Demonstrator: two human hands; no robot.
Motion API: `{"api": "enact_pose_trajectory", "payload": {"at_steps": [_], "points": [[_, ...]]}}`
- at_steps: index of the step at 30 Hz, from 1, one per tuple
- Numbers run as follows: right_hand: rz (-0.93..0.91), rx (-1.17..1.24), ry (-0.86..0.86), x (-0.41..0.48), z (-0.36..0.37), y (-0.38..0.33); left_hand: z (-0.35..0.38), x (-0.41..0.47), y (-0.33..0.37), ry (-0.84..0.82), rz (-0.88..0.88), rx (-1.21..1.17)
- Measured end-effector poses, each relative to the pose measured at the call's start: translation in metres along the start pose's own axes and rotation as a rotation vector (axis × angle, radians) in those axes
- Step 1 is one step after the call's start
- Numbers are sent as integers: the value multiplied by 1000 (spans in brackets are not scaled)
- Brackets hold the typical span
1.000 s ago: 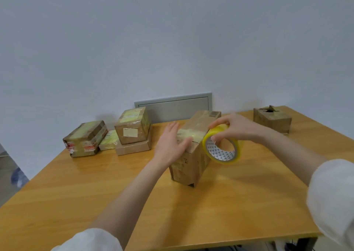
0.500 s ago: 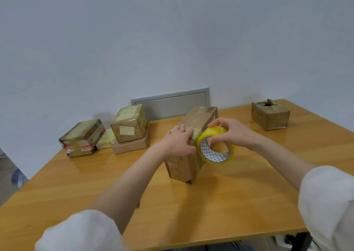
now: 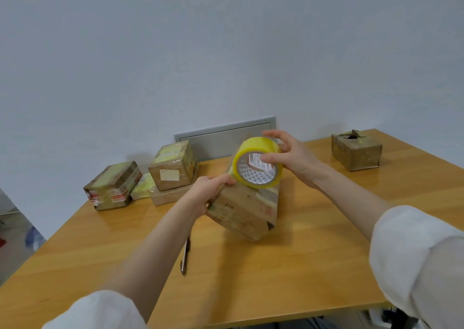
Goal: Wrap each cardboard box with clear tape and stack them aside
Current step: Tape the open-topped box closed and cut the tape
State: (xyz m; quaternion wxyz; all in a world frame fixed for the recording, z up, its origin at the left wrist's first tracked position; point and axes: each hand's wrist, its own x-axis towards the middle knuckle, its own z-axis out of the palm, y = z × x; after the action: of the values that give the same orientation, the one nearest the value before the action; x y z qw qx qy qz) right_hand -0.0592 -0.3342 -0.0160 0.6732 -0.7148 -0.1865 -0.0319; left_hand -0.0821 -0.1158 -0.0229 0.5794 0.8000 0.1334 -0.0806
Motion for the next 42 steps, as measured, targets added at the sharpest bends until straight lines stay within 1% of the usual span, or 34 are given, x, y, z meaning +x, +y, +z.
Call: {"api": "enact_pose_trajectory", "payload": {"at_steps": [5, 7, 9, 11, 13, 17, 18, 21, 22, 24, 26, 35, 37, 38, 39, 42], "points": [[-2, -97, -74, 14, 22, -6, -10, 6, -25, 36, -54, -170], [23, -220, -115, 20, 17, -15, -14, 8, -33, 42, -62, -217], [69, -407, -175, 21, 2, -16, -19, 12, -44, 27, -90, -271], [124, -498, -240, 15, -14, -13, -22, 17, -51, 5, -86, -280], [156, -484, -228, 7, -26, -10, -22, 19, -50, 9, -55, -272], [169, -378, -208, -2, -36, -14, -18, 19, -46, 10, -25, -275], [173, -396, -219, -3, -38, -15, -19, 20, -48, 10, -33, -275], [198, -628, -289, -6, -42, -12, -22, 23, -56, -1, -61, -303], [219, -652, -303, -8, -41, -8, -23, 24, -58, -2, -62, -303], [265, -596, -322, -14, -39, 4, -24, 25, -61, 0, -76, -316], [269, -578, -340, -17, -35, 12, -25, 24, -62, -6, -91, -331], [270, -726, -443, -3, -19, 25, -31, 20, -70, -82, -113, -357], [267, -761, -457, 1, -13, 32, -33, 17, -71, -79, -86, -288], [261, -770, -459, 3, -10, 35, -35, 17, -70, -57, -30, -187], [255, -772, -457, 5, -6, 38, -38, 18, -68, -19, 60, -31], [228, -782, -446, 11, 6, 43, -39, 20, -48, 146, 425, 547]]}}
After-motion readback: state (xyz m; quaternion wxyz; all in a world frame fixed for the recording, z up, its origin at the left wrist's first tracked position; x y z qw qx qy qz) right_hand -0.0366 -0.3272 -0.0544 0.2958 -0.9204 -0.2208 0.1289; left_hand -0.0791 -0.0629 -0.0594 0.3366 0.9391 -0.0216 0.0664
